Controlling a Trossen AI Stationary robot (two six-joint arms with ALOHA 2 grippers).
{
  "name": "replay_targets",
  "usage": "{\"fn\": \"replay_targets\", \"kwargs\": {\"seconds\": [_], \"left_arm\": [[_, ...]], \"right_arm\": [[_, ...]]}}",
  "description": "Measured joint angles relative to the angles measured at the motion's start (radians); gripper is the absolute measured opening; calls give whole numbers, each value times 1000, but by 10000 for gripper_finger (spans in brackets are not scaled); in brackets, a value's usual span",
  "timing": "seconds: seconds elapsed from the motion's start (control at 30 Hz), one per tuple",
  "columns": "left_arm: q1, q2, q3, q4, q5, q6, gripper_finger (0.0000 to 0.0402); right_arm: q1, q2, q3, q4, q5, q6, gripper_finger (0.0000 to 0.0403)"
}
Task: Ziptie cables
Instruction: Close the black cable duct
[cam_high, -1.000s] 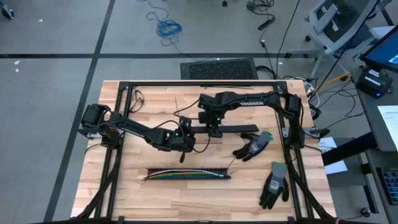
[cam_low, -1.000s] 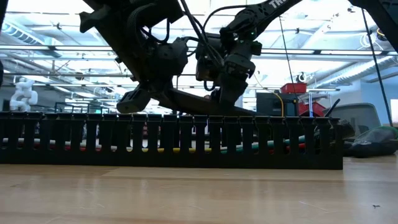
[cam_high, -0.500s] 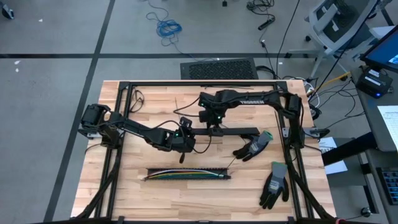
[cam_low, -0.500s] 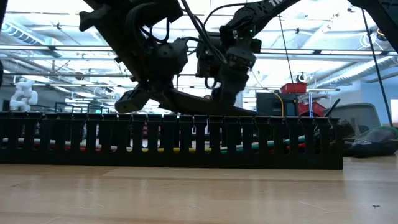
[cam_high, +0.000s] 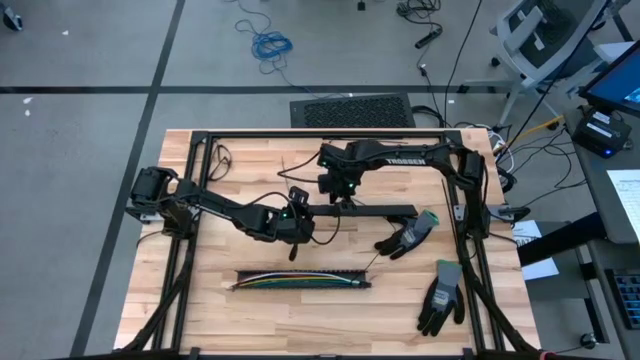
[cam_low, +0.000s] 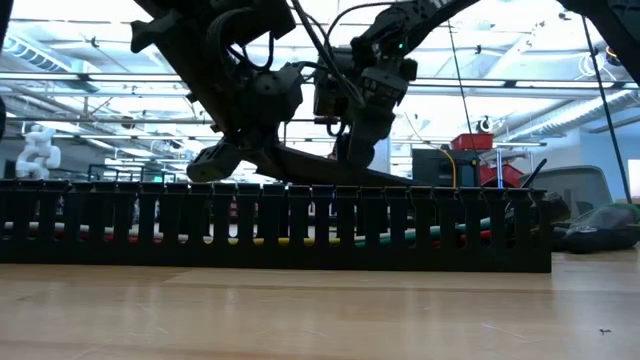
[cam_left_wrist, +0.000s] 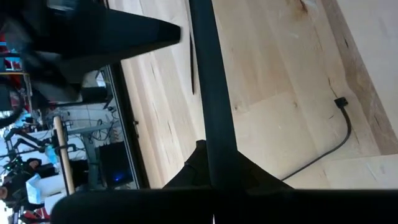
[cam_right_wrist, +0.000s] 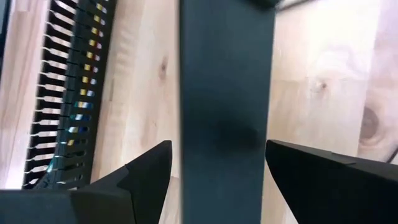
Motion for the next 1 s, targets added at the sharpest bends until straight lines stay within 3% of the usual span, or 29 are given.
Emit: {"fn": "replay_targets", "kwargs": {"seconds": [0.23,0.47,0.7,1.0], "left_arm": [[0,2,-2,-4,-1,0,4],[0,2,-2,-1,-3,0,4],[0,2,-2,-1,-2,-4,4],[2,2,1,-5,-2,23,39]], "right_arm": [[-30,62,0,-5,-70,40,249],[-30,59,0,-11,-73,40,247],[-29,57,0,-11,-75,33,188],[-30,58,-1,-14,-71,42,178]]}}
